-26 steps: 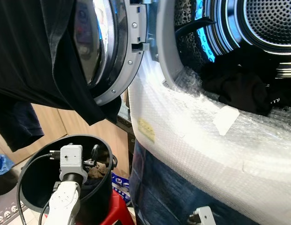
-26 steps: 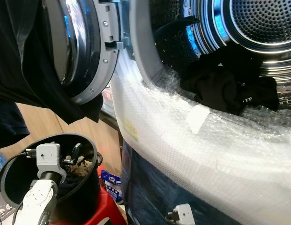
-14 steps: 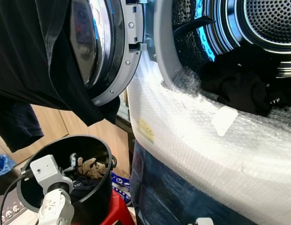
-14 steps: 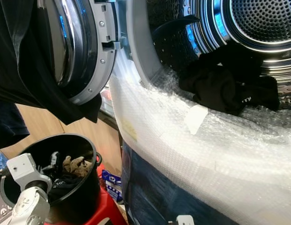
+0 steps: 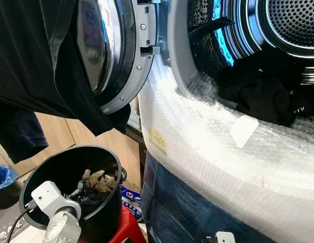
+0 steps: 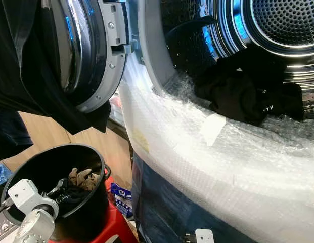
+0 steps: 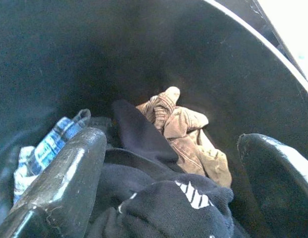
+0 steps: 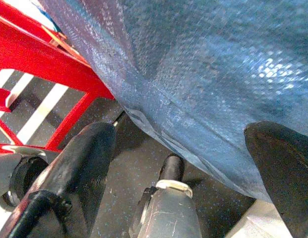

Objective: Clothes washing

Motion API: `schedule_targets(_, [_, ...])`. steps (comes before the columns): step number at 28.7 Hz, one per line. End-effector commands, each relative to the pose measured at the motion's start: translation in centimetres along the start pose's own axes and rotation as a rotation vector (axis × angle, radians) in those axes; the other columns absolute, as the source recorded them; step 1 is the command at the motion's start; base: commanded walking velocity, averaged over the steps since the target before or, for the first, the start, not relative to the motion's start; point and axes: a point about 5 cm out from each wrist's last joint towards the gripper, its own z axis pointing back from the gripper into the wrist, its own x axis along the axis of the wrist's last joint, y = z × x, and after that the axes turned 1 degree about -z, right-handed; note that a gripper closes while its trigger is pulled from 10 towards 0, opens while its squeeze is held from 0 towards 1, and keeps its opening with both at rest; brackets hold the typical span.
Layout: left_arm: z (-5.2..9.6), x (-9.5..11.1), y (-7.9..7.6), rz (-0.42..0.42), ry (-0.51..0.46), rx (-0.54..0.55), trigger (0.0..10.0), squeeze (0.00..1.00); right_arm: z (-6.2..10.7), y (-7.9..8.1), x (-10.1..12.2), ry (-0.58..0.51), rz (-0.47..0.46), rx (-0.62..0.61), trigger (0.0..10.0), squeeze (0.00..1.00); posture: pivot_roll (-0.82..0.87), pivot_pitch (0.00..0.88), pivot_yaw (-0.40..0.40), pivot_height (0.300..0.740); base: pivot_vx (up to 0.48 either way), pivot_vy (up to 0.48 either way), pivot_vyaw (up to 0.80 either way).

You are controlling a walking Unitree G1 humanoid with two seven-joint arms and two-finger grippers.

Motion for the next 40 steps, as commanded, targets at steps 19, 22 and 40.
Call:
schedule_targets(19, [-0.3,2.9,0.6,-0.08,0.164,0.046,10.0,0.0,-0.2,0.6,1.5,-0.041,0.004,0.034,10.0,0.0,0.21,0.0,0.019,0.74,0.0,0.0,0.0])
schedule_targets(22, [-0.1,3.0,0.6,-0.099,0.21,0.035,10.0,0.0,-0.2,0.7,1.5,-0.038,0.006,0.041,10.0,0.0,0.21,0.0,0.019,0.74,0.0,0.0,0.0])
schedule_targets(40, [-0.1,4.6,1.6,-0.159,0.301,-0.007,10.0,0.0,-0.2,0.6,1.7,-0.029,0.07,0.059,10.0,0.0,0.21,0.006,0.016,0.74,0.0,0.0,0.0])
